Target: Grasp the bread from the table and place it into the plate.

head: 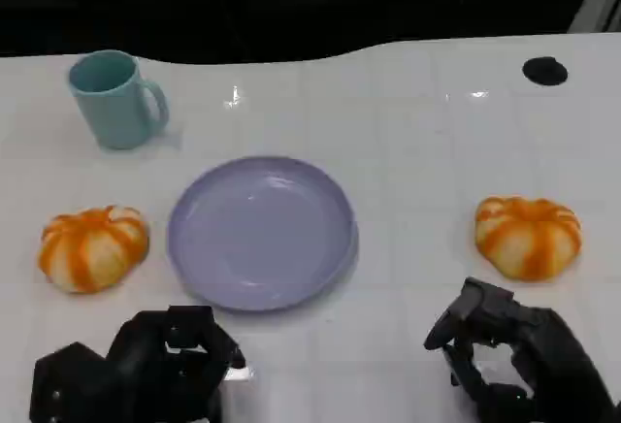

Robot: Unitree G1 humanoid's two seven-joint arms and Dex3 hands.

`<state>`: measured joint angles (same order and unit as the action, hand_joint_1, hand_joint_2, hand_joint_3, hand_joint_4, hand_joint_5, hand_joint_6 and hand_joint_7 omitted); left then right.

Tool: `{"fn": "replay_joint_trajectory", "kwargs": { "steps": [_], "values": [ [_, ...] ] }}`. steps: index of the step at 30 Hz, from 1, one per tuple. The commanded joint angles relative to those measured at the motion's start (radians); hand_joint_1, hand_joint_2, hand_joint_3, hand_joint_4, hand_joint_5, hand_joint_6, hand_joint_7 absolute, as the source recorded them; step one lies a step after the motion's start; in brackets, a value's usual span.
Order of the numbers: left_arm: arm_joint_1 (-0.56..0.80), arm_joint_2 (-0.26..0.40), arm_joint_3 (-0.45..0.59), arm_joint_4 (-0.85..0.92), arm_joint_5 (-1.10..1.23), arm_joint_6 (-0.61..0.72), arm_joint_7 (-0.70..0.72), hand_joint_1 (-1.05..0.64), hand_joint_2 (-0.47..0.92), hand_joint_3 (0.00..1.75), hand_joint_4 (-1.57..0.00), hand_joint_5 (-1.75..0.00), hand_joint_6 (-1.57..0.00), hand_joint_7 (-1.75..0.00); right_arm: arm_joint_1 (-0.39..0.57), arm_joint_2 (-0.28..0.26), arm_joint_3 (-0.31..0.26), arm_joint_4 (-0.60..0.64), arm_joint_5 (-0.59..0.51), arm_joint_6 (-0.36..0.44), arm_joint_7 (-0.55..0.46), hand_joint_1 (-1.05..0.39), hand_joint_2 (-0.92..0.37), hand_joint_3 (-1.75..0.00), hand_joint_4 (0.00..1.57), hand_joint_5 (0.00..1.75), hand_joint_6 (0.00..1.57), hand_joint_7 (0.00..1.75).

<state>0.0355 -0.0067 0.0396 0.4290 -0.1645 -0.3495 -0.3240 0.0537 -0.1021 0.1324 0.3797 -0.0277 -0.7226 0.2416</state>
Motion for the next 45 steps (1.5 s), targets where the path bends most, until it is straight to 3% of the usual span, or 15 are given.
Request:
{"fn": "replay_joint_trajectory", "kwargs": {
  "steps": [1, 25, 28, 30, 33, 35, 38, 42, 45],
  "values": [
    [-0.005, 0.014, 0.007, 0.007, 0.004, -0.002, 0.005, -1.05, 0.51, 0.8, -1.57, -1.23, -1.36, -0.92, 0.003, -0.006, -0.008, -0.005, 0.006, 0.004, 0.001, -0.34, -0.6, -0.95, 0.72, 1.75, 0.72, 1.45],
    [-0.006, 0.014, 0.007, 0.01, 0.004, -0.006, 0.002, -1.05, 0.51, 0.78, -1.57, -1.23, -1.35, -0.92, 0.001, -0.008, -0.01, -0.002, -0.002, -0.004, -0.004, -0.36, -0.61, -0.94, 0.72, 1.75, 0.71, 1.45],
    [-0.008, 0.013, 0.007, 0.013, 0.001, -0.005, 0.0, -1.05, 0.51, 0.77, -1.57, -1.22, -1.35, -0.92, 0.002, -0.005, -0.012, -0.006, 0.012, 0.0, 0.001, -0.33, -0.61, -0.94, 0.71, 1.75, 0.71, 1.37],
    [-0.009, 0.011, 0.007, 0.014, 0.001, -0.002, 0.001, -1.05, 0.51, 0.77, -1.57, -1.22, -1.35, -0.92, 0.003, -0.002, -0.015, -0.011, 0.018, 0.003, -0.003, -0.31, -0.62, -0.92, 0.7, 1.69, 0.72, 1.26],
    [-0.009, 0.008, 0.006, 0.013, 0.001, -0.003, 0.003, -1.05, 0.51, 0.76, -1.57, -1.22, -1.36, -0.91, 0.005, 0.001, -0.022, -0.024, 0.007, 0.002, -0.021, -0.34, -0.8, -0.57, 0.68, 1.39, 0.74, 0.95],
    [-0.008, 0.007, 0.005, 0.013, 0.006, -0.005, 0.008, -1.05, 0.51, 0.76, -1.57, -1.22, -1.36, -0.91, 0.0, -0.002, -0.028, -0.022, -0.009, -0.022, -0.036, -0.36, -0.89, -0.36, 0.63, 1.1, 0.69, 0.7],
    [-0.007, 0.007, 0.005, 0.014, 0.009, -0.007, 0.009, -1.05, 0.52, 0.76, -1.57, -1.23, -1.37, -0.91, -0.004, -0.008, -0.04, -0.03, -0.054, -0.037, -0.076, -0.39, -0.92, -0.29, 0.57, 0.89, 0.62, 0.55],
    [-0.007, 0.005, 0.006, 0.011, 0.003, -0.003, 0.005, -1.05, 0.51, 0.76, -1.57, -1.23, -1.36, -0.91, -0.021, -0.027, -0.056, -0.049, -0.11, -0.034, -0.113, -0.43, -0.92, -0.26, 0.48, 0.79, 0.56, 0.46],
    [-0.008, 0.005, 0.006, 0.011, 0.005, -0.002, 0.009, -1.05, 0.51, 0.76, -1.57, -1.23, -1.36, -0.91, -0.036, -0.045, -0.071, -0.069, -0.152, -0.018, -0.145, -0.46, -0.92, -0.23, 0.44, 0.65, 0.56, 0.29]
  ]
}}
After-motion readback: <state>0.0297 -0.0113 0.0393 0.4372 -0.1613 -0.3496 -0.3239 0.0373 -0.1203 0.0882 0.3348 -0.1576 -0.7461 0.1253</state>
